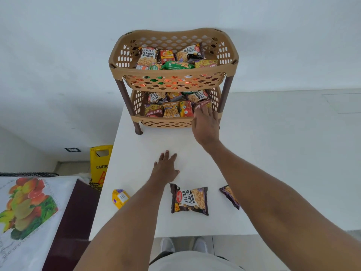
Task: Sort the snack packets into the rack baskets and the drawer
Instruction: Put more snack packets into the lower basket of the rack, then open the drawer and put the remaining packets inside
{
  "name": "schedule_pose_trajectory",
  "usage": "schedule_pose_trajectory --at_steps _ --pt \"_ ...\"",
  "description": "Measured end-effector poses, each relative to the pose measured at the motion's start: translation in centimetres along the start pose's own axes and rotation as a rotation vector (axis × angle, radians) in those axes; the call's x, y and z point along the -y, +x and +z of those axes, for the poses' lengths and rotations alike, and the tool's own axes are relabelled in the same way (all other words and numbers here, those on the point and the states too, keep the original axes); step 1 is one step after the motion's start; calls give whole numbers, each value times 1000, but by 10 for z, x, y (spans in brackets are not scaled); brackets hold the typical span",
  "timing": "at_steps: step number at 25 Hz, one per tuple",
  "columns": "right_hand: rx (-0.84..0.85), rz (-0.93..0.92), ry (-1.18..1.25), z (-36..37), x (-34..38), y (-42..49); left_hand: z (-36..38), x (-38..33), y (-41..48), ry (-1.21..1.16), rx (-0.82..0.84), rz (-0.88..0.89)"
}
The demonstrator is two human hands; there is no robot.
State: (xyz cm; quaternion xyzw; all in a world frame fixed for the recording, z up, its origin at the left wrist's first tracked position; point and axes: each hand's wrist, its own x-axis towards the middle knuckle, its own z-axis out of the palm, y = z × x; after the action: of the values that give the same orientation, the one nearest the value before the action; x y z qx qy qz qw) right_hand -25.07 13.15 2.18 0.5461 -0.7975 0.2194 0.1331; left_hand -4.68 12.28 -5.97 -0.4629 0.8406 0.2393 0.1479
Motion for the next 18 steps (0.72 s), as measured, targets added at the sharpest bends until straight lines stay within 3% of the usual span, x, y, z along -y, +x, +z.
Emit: schedule_pose_trajectory --at_steps 3,8,18 --pt "6 -2 37 4 -6 -39 3 -5 -13 39 -55 -11" --pt "16 63 79 3 -2 -82 -1 -11 -44 45 -435 -52" --pt "-66 50 163 -26 60 -160 20 38 -106 4 -735 169"
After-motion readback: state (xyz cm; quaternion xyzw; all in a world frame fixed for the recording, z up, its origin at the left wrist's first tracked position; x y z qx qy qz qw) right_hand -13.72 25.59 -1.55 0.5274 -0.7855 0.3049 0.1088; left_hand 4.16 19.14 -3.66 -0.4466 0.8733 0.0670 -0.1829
